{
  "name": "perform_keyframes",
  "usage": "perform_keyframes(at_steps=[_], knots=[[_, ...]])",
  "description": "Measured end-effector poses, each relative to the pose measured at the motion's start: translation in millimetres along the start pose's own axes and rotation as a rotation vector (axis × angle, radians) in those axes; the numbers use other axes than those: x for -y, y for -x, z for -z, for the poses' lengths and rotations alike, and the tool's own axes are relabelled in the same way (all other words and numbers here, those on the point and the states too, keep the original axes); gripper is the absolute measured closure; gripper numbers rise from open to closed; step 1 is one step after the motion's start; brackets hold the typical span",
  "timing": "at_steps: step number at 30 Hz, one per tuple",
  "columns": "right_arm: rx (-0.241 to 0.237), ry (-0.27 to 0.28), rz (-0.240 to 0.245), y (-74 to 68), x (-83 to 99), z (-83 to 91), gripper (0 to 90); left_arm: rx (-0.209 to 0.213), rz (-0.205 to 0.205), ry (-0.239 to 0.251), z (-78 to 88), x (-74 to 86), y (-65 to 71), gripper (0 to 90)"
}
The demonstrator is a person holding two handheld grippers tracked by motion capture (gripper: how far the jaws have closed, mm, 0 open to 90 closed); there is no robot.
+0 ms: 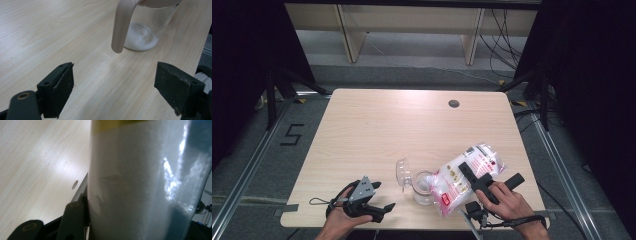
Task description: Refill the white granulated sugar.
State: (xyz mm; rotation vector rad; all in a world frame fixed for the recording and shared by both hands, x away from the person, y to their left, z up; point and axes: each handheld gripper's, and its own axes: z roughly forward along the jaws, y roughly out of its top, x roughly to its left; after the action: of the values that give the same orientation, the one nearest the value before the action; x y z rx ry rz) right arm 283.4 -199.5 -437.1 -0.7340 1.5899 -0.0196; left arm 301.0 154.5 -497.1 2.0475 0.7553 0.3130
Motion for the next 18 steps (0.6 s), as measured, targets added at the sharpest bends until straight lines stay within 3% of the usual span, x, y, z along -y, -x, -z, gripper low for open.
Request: perform_keyframes(at_steps=[9, 18], knots=[[-0.004, -0.004, -0.003, 0.5, 0.0, 0.6, 58.4, -0.002, -0.012, -0.005, 0.6, -0.2, -0.9, 15.5], [0.0, 0.0, 0.006, 1.4, 0.4, 0.9, 58.6, 0.0, 0.0, 0.0, 0.0, 0.0, 0.0, 15.5]])
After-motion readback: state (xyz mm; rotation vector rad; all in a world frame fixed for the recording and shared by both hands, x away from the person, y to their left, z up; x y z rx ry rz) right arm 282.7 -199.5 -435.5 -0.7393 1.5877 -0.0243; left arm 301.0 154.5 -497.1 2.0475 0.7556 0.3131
